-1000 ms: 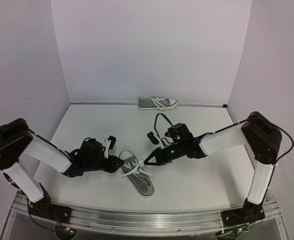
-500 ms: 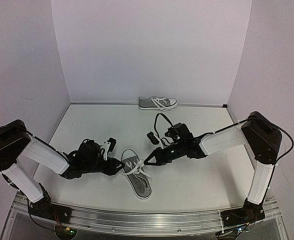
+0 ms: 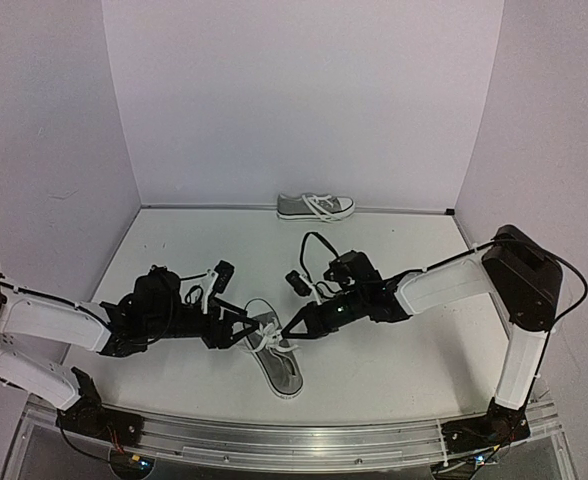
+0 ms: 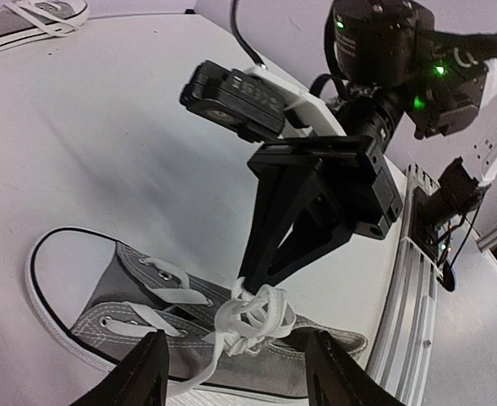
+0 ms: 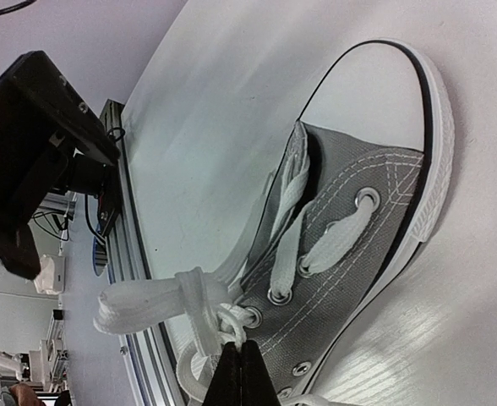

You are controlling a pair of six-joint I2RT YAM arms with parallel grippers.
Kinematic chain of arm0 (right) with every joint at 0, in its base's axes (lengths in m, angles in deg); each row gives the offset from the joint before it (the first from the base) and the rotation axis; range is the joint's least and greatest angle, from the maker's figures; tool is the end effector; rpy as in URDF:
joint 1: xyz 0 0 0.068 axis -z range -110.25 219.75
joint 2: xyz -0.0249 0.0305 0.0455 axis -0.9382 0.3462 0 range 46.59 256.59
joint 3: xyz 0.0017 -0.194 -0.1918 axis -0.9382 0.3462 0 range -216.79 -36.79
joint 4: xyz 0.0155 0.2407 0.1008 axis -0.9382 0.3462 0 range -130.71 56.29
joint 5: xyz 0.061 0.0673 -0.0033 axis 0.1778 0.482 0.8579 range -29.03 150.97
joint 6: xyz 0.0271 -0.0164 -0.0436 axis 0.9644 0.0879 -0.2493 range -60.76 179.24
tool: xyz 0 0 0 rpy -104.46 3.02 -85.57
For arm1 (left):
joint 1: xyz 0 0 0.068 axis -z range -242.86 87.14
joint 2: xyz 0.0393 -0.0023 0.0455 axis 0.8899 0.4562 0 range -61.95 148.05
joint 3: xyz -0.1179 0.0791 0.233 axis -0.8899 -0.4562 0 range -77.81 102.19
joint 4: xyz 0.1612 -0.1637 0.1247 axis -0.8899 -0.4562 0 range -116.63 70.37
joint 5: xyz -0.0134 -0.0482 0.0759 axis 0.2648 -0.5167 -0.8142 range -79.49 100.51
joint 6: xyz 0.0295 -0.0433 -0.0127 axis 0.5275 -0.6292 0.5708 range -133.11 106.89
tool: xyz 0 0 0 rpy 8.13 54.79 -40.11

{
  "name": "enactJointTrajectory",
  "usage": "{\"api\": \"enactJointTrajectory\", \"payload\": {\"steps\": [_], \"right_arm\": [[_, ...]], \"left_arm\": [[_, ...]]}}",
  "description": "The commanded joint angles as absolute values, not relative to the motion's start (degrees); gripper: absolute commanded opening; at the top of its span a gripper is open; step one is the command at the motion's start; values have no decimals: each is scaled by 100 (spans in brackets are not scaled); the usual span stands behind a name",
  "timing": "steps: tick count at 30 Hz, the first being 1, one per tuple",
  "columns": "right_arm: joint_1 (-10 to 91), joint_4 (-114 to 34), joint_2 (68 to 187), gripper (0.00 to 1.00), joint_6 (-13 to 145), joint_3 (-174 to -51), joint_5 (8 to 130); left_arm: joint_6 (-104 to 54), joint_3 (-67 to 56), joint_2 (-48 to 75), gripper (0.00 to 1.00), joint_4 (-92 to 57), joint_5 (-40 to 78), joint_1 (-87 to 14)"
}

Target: Tie the shoes

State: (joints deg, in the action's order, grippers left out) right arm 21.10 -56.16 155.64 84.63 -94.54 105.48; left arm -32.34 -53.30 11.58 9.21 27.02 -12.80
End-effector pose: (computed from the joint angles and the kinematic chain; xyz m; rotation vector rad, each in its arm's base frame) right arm 0.2367 0.3067 0.1512 -0.9715 2.2401 1.5163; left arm 0.1543 -0.2001 0.1838 0.7464 1.9248 -1.0601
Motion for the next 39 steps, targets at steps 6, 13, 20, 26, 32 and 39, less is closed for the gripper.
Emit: {"api": "enactJointTrajectory", "payload": {"steps": [6,13,20,26,32,39], "right_arm": [[2045,-5759,15335,0,8486,-9612,10580],[2042,-5759,15381,0,8507,-9700,10553],[2036,-5759,15404,0,8524,-9755,10528],[2042,-5750,15414,0,8529,-9752,10484],[2042,-5740,15351,0,8534,-9696,10379],[2059,-5684,15271,0,8523,-9532,10167]], "left_arm": [[-2929,-4997,1650,60,1132,2994,-977],[-2913,-4742,2132,58,1492,2993,-936],[-2913,-4511,2513,52,1743,2937,-889],[-2870,-4518,2503,33,1848,2852,-872],[-2876,-4712,2196,0,1712,2608,-872],[-3014,-5124,1623,0,1592,2195,-872]]}}
